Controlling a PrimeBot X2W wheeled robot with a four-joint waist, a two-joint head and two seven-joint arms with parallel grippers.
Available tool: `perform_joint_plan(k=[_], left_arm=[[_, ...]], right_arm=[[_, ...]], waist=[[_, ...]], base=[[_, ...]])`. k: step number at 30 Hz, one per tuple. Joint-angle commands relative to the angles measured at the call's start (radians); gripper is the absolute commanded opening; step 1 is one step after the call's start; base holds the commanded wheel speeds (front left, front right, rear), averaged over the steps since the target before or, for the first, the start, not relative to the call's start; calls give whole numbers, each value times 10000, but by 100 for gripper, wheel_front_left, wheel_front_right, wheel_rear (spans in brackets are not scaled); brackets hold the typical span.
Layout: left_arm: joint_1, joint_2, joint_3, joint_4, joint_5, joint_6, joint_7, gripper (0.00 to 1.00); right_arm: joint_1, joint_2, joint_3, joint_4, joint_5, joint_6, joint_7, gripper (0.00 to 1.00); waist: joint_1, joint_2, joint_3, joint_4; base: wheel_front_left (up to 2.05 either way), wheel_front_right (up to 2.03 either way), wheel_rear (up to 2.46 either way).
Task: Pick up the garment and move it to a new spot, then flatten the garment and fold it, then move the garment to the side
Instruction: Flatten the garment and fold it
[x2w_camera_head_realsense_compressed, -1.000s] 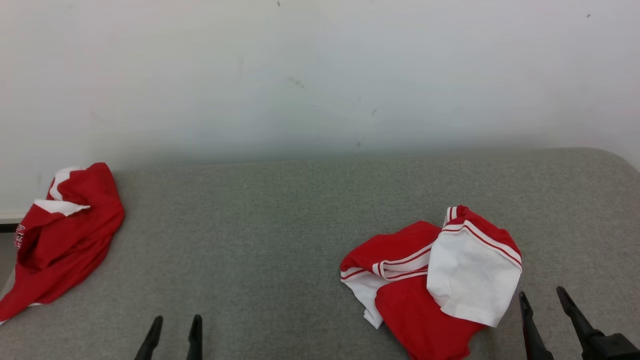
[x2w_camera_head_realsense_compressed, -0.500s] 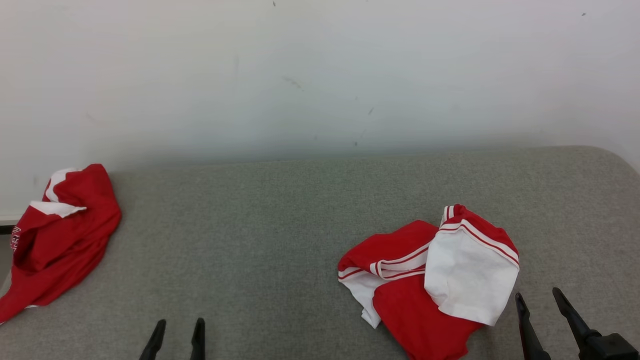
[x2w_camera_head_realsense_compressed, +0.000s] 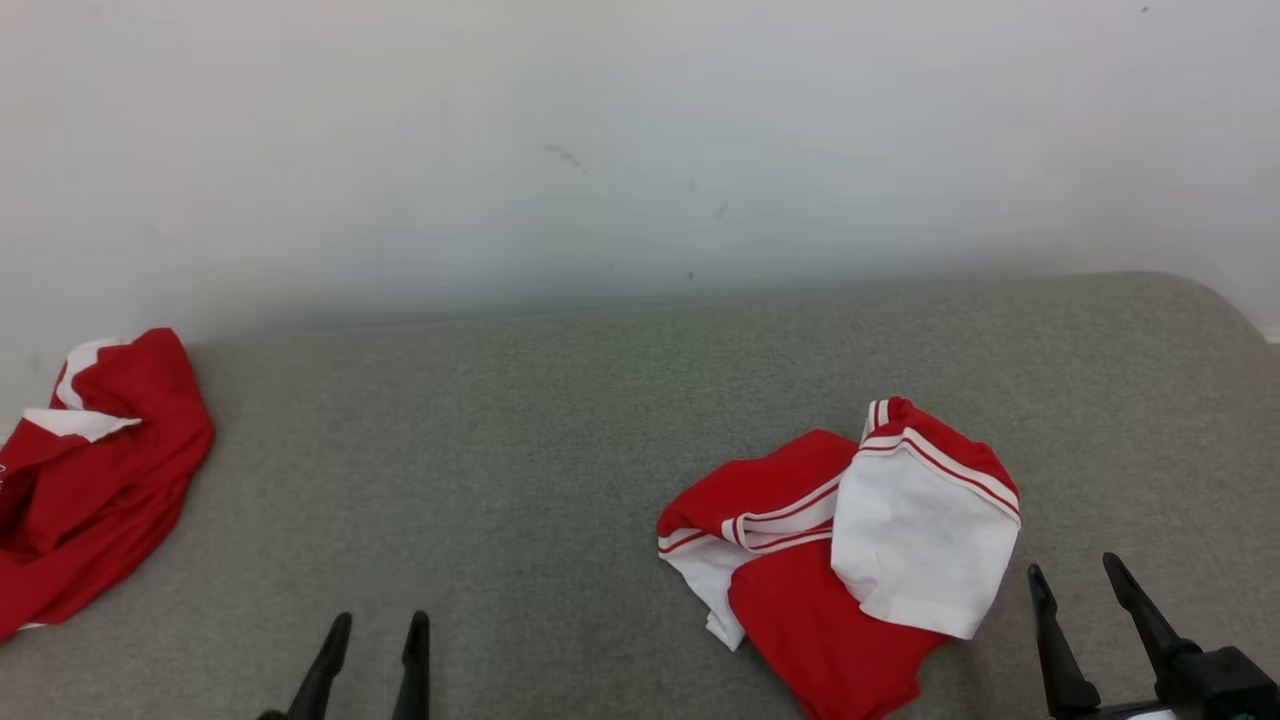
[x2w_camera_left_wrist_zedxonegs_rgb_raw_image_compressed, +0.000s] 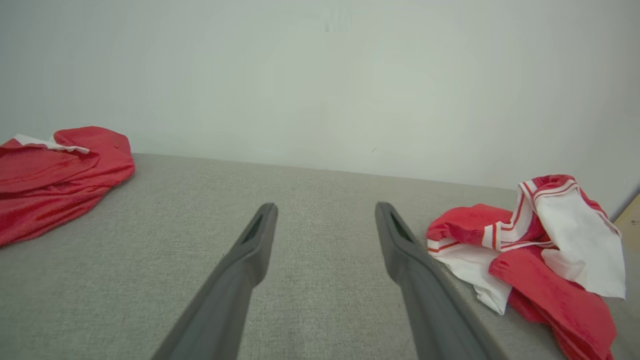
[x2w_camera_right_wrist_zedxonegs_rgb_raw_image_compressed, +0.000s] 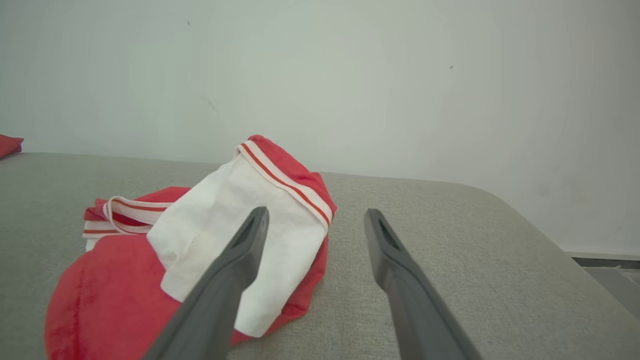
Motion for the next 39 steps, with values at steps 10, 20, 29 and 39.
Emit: perform_joint_plan(k=[10, 20, 29, 39], left_arm=[[-1874, 604, -1476, 1327, -358, -10, -5, 100], [-4671, 1088, -3025, 4558, -615, -10, -5, 100], [-6057, 1181, -4132, 6257, -1285, -10, -5, 100], [-6598, 1367, -4861, 6572, -1888, -10, -3, 100]], right_arm=[[-455, -6, 92, -226, 41, -21, 0, 100], [-987, 218, 91, -546, 62, -21, 0, 100], [-1195, 400, -35, -677, 12, -20, -2, 100], [-1352, 522, 3, -706, 24, -22, -2, 100]], waist=[[0, 0, 582, -913], [0, 0, 1833, -1825], [0, 0, 2339, -2324], [0, 0, 2599, -2648]], base=[[0, 0, 0], [0, 0, 0], [0, 0, 0], [0, 0, 0]])
